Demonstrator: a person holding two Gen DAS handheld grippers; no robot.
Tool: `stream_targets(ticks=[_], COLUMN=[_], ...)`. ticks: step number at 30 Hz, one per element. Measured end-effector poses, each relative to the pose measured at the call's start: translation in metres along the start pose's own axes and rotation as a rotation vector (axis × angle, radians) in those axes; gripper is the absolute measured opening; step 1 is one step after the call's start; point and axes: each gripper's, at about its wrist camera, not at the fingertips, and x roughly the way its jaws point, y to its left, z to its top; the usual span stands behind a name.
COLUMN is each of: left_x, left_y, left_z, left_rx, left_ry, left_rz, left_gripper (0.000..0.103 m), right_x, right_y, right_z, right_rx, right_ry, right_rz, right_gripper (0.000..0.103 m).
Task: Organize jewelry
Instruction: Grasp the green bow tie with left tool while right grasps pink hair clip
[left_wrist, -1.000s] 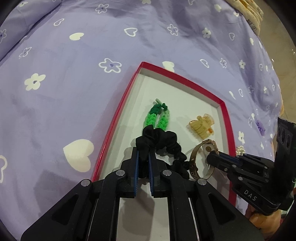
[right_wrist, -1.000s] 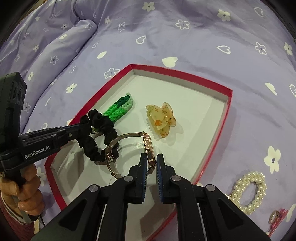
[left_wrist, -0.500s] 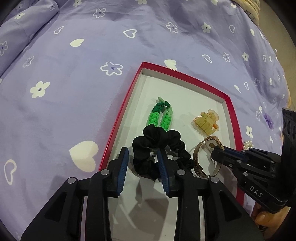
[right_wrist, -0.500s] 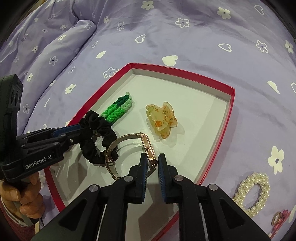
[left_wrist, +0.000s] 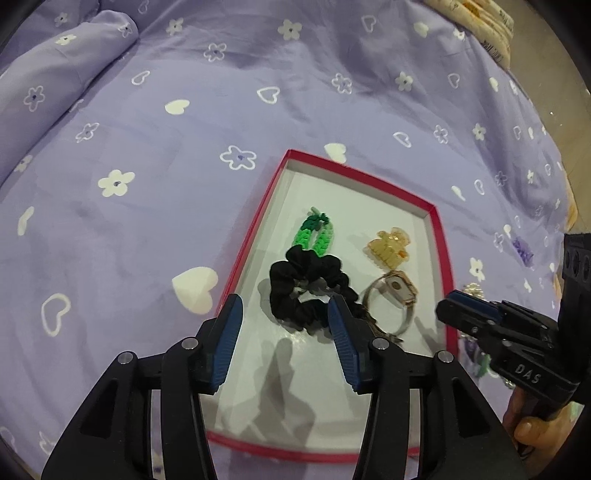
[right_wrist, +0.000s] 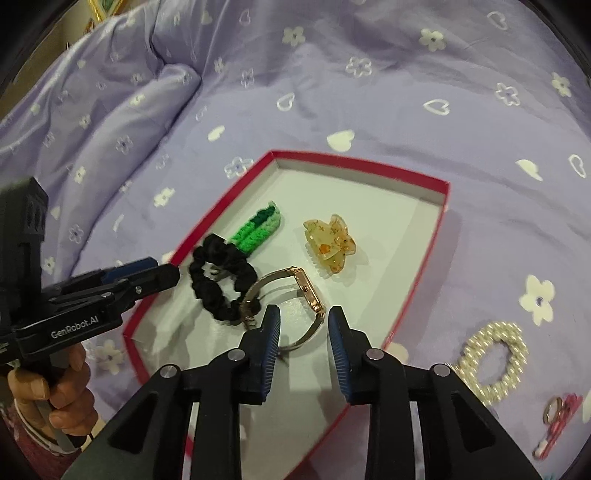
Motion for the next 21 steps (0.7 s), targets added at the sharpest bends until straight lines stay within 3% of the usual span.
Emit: stream_targets(ticks=[5, 21], left_x=[-0.020, -0.049], left_y=[-0.012, -0.074], left_z=[-0.008, -0.037], left_rx=[0.028, 0.120], left_ry=[-0.028, -0.042], left_rz=[-0.014, -0.115], left_gripper=[0.050, 0.050], right_x=[-0.040, -0.135], right_y=[-0.012, -0.079], right_z=[-0.014, -0.093], right_rx=[0.044, 0.219], right_ry=[-0.074, -0.180], right_rz=[0.007, -0.107], right_gripper=[0.038, 0.038])
